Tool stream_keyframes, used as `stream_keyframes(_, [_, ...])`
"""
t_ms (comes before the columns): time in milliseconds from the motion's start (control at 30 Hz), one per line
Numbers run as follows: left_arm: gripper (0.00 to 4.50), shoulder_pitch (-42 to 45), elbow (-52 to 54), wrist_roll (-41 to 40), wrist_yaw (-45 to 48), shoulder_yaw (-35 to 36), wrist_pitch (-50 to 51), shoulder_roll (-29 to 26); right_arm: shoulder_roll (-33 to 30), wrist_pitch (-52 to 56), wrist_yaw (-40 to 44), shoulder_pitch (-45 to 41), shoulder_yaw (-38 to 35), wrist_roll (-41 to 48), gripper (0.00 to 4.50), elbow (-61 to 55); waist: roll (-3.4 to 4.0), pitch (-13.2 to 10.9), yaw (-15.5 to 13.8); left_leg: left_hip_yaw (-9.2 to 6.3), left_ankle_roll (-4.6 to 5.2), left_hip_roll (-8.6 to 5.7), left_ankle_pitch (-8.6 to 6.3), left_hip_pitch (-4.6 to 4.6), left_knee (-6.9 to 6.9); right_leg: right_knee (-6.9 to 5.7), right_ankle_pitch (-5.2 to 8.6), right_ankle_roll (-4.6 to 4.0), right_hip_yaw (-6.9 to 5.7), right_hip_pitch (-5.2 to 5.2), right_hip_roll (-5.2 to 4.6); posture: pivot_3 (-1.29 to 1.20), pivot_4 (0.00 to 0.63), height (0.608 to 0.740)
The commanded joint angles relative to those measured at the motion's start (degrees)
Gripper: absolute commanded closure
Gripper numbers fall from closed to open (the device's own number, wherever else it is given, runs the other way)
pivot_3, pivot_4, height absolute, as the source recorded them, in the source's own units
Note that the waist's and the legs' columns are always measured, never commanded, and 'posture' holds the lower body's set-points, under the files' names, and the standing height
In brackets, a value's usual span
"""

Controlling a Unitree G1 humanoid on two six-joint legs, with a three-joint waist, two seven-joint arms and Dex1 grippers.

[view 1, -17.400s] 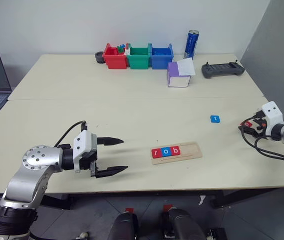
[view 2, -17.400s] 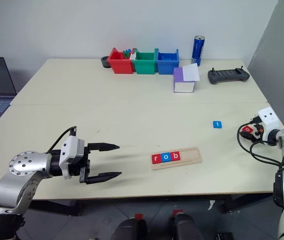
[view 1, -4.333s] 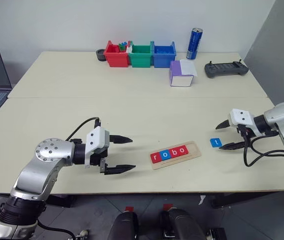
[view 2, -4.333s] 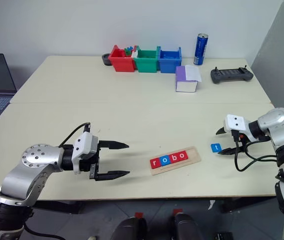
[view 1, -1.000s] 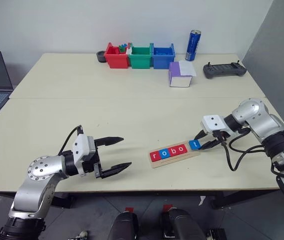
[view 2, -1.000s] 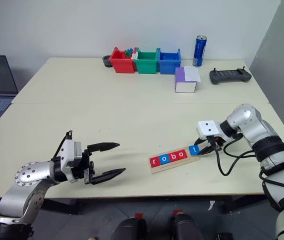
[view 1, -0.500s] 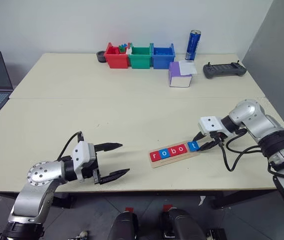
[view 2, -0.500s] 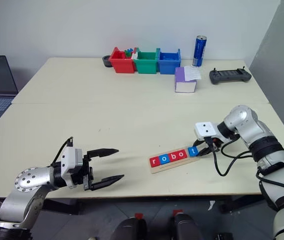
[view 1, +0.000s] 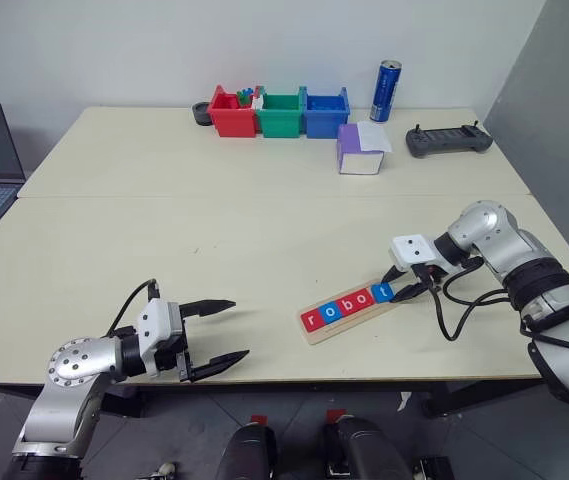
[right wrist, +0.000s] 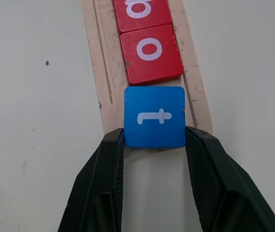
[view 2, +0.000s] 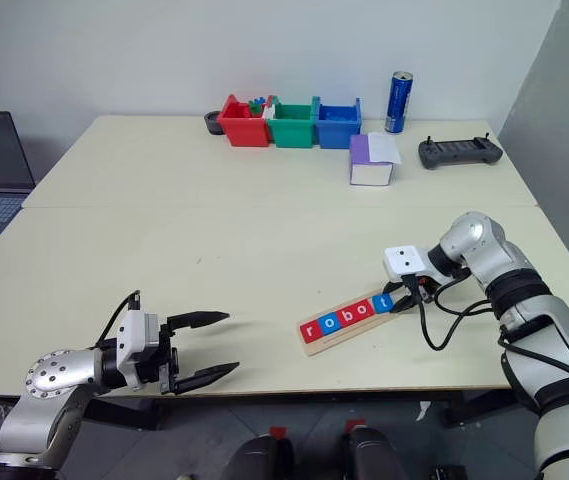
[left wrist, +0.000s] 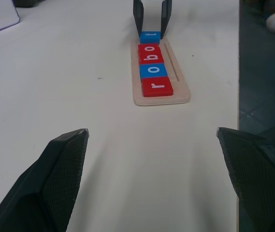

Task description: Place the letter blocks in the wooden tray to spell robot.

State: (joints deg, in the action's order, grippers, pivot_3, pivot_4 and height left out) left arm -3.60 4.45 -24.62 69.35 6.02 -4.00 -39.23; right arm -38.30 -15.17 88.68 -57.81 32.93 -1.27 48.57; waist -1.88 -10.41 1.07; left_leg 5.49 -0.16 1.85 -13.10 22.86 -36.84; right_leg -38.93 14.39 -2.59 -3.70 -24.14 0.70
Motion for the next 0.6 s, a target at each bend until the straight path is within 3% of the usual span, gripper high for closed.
stream_keyframes(33, [0.0, -0.51, 1.01, 0.14, -0.11, 0.93, -1.4, -0.51, -0.3, -2.3, 3.82, -2.13, 0.12, 0.1, 3.04, -0.29, 0.0, 0.0, 0.02, 0.0, 0.0, 0.0, 0.0, 0.0, 0.0, 0.0, 0.0, 0.0, 0.0, 0.0, 0.0, 0.0, 0.15, 0.74])
stream_keyframes(600, [0.0, -0.1, -8.74, 1.11, 2.76, 0.78, -9.16, 0.01, 0.86, -9.79, 3.82, -5.99, 4.49, -0.38, 3.04, 5.17, 0.01, 0.0, 0.03, 0.01, 0.0, 0.0, 0.0, 0.02, 0.03, 0.0, 0.0, -0.01, 0.0, -0.03, -0.01, 0.0, 0.15, 0.74])
